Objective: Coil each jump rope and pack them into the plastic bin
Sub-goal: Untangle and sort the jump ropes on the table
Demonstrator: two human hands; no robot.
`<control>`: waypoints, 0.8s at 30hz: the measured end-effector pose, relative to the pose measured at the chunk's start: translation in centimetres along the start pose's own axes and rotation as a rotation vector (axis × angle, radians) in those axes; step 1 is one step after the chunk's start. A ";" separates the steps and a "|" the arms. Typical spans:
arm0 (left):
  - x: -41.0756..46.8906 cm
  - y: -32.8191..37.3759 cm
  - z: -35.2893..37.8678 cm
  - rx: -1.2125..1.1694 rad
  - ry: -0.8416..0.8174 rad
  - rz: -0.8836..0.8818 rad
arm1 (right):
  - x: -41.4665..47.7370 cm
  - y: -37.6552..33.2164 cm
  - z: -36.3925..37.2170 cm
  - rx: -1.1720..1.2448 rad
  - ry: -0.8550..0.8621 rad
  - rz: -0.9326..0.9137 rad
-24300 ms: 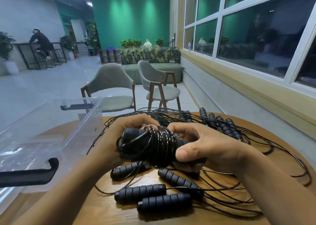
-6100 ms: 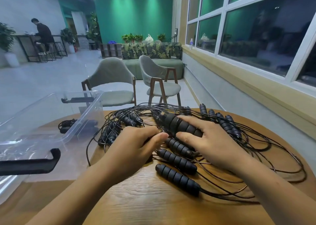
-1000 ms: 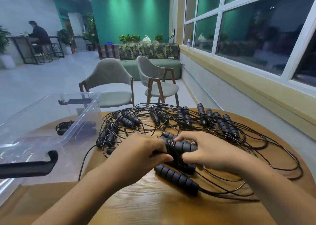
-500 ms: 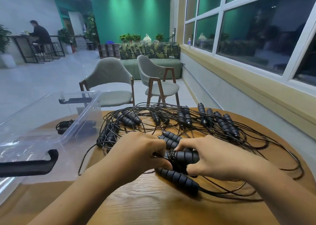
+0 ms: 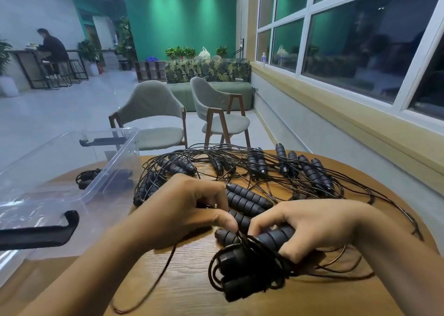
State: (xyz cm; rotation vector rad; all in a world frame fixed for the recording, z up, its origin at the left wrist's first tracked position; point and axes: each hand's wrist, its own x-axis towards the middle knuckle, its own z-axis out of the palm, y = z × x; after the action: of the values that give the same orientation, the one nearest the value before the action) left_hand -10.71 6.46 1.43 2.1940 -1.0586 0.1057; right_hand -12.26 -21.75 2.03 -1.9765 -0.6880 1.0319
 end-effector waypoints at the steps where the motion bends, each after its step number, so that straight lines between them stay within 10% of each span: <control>1: -0.1 -0.1 0.0 -0.025 0.012 -0.003 | 0.1 0.1 -0.1 0.038 -0.017 -0.033; 14: 0.2 -1.8 1.7 -0.006 0.195 -0.042 | 3.3 2.2 0.8 0.700 -0.063 -0.422; 24: 0.4 -1.0 4.4 0.179 0.117 -0.207 | 3.6 1.4 1.2 0.782 0.315 -0.544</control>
State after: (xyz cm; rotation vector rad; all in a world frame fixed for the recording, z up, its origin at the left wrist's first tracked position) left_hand -10.65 3.90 -2.37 2.4121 -0.7781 0.2403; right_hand -11.22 -19.34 -1.04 -1.1350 -0.4944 0.5137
